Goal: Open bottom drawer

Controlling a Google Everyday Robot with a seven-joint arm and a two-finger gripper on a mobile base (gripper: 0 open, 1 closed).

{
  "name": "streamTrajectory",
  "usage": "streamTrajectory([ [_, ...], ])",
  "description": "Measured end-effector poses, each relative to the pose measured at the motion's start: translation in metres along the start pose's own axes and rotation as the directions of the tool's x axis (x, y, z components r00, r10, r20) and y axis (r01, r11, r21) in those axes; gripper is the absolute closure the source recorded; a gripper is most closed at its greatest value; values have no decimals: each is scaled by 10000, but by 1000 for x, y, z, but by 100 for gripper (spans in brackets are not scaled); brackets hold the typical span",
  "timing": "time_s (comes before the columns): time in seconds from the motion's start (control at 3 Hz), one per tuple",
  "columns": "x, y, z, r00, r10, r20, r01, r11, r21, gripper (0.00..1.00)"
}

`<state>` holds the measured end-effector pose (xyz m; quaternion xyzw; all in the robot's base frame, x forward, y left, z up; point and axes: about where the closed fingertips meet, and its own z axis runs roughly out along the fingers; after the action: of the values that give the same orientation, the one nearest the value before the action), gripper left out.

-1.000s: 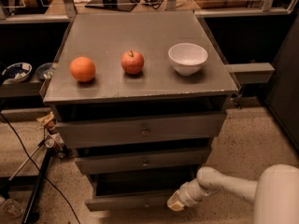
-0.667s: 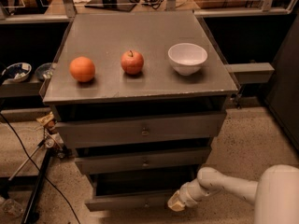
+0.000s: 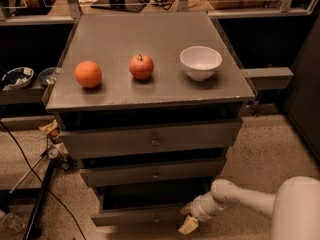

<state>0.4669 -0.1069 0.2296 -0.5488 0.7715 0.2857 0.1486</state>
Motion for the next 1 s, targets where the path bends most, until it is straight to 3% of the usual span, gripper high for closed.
streamTrajectory([
  [0.33, 0, 0, 0, 10000, 0, 0, 0, 10000, -1, 0],
  [1.0, -4, -2, -2, 9999, -93, -136, 94, 9999, 62, 0],
])
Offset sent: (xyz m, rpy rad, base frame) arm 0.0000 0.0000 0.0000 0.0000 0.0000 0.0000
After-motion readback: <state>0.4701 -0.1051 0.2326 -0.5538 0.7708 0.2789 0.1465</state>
